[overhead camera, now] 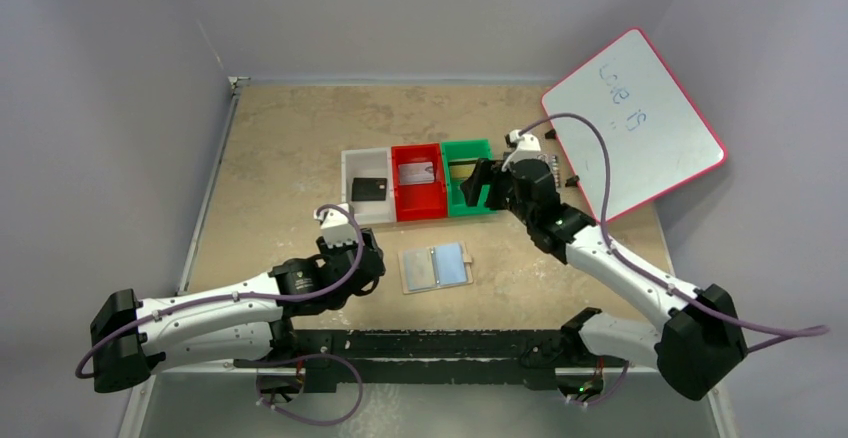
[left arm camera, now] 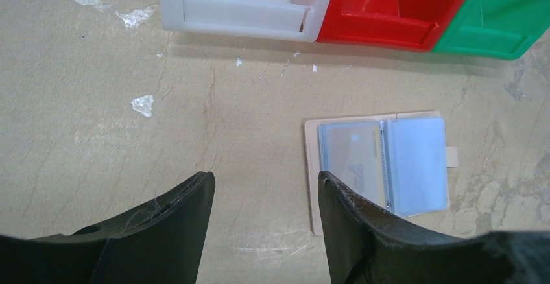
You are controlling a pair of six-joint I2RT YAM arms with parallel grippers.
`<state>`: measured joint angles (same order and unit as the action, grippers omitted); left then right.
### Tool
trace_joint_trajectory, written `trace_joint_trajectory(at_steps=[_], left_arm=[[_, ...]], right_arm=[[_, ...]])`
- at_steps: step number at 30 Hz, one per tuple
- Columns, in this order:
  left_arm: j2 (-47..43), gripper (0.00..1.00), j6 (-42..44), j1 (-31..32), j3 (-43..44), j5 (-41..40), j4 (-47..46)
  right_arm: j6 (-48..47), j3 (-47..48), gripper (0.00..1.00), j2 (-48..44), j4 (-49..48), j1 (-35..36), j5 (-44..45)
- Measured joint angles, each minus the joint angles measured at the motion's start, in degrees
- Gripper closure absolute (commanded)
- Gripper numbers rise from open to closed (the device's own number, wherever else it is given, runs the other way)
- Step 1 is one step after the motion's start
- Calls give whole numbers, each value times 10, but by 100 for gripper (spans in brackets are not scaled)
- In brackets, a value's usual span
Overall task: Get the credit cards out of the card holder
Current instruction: Place the credit card in the storage box, then remove the credit card from the card holder.
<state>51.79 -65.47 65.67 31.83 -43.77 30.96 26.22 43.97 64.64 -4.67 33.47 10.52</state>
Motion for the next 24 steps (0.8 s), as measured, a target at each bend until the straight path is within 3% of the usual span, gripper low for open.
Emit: trace_joint_trajectory(at_steps=[4,7,11,15,24], left_arm=[[-4,40,-6,0,0,-10,4],[-19,40,-16,0,0,-20,14],[-39,40,-26,0,0,-32,29],[-47,39,-32,0,0,-41,43],[-49,37,-45,0,0,-54,59]], right_arm=[[42,-38,30,37,-15,13,-46],[71,-41,34,76,-16,83,-35],[106,-24,39,124,1,202,12],[138,14,40,184,29,278,66],[187,64,43,262,99,345,147]])
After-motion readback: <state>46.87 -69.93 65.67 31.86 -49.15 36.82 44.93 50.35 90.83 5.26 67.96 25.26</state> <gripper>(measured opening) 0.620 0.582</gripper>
